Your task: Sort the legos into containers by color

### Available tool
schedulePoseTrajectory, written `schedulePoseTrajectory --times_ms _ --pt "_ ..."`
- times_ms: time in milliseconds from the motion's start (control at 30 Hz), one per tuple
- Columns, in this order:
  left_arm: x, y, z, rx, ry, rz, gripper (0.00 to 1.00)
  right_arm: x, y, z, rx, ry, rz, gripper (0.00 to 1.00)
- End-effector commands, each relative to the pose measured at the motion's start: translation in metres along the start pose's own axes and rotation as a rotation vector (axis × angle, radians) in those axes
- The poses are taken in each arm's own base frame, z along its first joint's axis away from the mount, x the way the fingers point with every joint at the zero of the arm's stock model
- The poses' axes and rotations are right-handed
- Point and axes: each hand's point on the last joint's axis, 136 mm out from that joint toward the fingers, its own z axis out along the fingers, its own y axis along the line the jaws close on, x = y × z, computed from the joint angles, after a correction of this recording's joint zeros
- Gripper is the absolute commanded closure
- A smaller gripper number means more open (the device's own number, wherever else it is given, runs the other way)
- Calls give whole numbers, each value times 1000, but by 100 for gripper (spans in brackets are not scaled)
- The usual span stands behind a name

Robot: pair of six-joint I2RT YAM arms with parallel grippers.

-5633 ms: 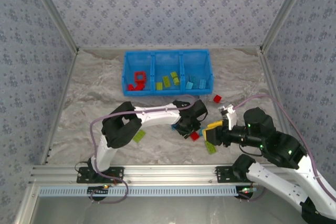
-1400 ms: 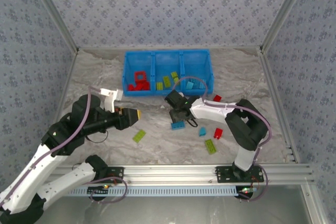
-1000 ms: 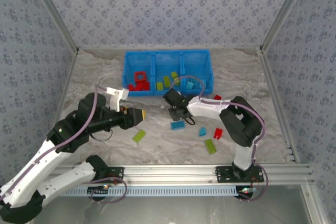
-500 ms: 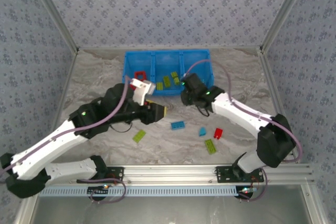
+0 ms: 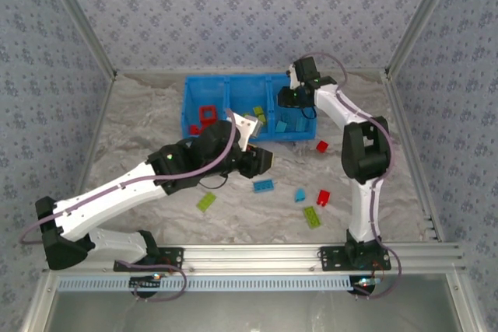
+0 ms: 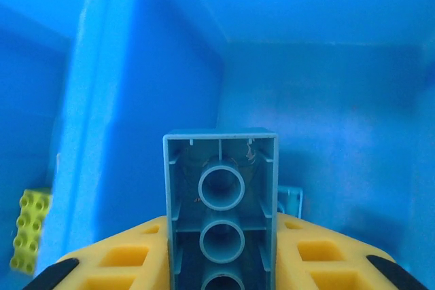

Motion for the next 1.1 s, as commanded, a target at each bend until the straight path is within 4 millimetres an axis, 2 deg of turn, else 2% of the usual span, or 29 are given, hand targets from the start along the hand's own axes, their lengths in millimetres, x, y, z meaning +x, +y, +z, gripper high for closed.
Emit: schedulePoseTrajectory --times_ms 0,167,300,400,533,667,767,833,900,933,1000,1033,1067 --pt "-17 -18 1 28 -57 9 54 1 10 10 -121 66 14 64" --pt "-14 -22 11 30 -35 19 54 9 9 29 -144 127 40 61" --pt "-13 -22 14 24 -24 26 54 15 7 35 -140 144 54 52" --pt "-11 -20 15 18 -17 21 54 13 8 29 -131 128 48 46" --pt "-6 -18 18 13 -6 9 54 -3 13 4 -117 67 30 45" --pt "1 -15 27 -5 23 -1 54 -25 21 -41 -88 -31 -3 51" --pt "7 -16 43 -16 66 -5 54 -39 28 -91 -53 -128 -24 58" --pt "10 -16 59 -24 89 -7 53 -39 30 -128 -23 -191 -28 61" --pt "12 -17 76 -33 106 -4 53 -28 27 -158 26 -229 -21 63" --pt "13 -17 87 -43 115 -2 52 -21 27 -183 51 -267 -19 63" --pt "15 -13 110 -86 134 6 52 4 23 -220 101 -315 7 61" --pt "16 -10 122 -114 140 10 51 22 20 -234 119 -325 24 59" --pt "17 -8 135 -133 145 26 50 39 18 -256 125 -354 36 57"
